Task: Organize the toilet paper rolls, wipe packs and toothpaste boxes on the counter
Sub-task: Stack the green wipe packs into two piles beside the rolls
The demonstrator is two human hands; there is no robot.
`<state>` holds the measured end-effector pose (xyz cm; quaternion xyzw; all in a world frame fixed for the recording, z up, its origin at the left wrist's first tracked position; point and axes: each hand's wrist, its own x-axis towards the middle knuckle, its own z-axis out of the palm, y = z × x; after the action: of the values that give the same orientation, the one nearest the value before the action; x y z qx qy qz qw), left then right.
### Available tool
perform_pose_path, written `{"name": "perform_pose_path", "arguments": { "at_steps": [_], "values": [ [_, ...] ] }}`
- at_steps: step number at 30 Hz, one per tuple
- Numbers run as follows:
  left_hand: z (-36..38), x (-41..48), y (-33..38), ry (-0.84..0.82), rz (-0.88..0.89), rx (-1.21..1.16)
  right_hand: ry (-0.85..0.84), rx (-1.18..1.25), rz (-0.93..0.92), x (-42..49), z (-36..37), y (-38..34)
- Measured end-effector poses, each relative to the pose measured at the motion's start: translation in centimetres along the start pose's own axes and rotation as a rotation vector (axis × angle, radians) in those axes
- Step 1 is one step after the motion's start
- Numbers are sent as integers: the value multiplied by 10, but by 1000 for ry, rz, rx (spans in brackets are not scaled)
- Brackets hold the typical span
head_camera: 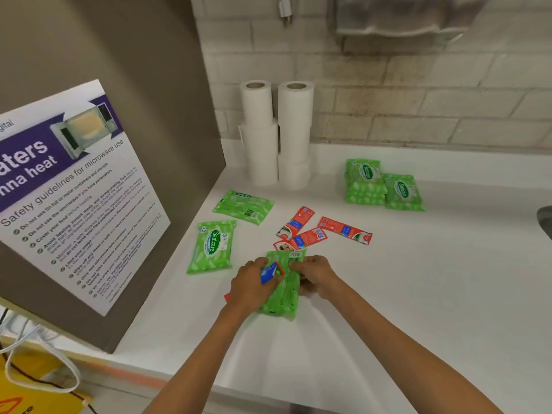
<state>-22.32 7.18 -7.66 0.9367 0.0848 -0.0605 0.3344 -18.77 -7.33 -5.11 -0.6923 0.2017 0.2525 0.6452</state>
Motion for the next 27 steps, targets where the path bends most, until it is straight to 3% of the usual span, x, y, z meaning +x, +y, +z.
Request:
{"name": "perform_pose_path", "arguments": {
  "at_steps": [6, 10, 13, 17, 20, 22, 27],
  "values": [
    [14, -2, 28, 44, 186, 37, 110, -11, -89, -8, -29, -8],
    [15, -12, 58, -180, 191, -186, 122, -114, -141, -10, -40, -22],
    [17, -16, 71, -294, 192, -169, 121, -210, -180, -10, -46, -33],
    [19, -9, 80, -158, 206, 3, 65, -215, -202, -10, -52, -41],
    [17, -1, 82, -76, 163, 8, 47, -162, -229, -9, -61, -45],
    [17, 6, 81, -117, 123, -133, 80, -133, -236, -6, -75, -46],
    [24, 14, 95, -233, -76, -747, 295, -136, -254, 4, -119, -35]
  ]
}}
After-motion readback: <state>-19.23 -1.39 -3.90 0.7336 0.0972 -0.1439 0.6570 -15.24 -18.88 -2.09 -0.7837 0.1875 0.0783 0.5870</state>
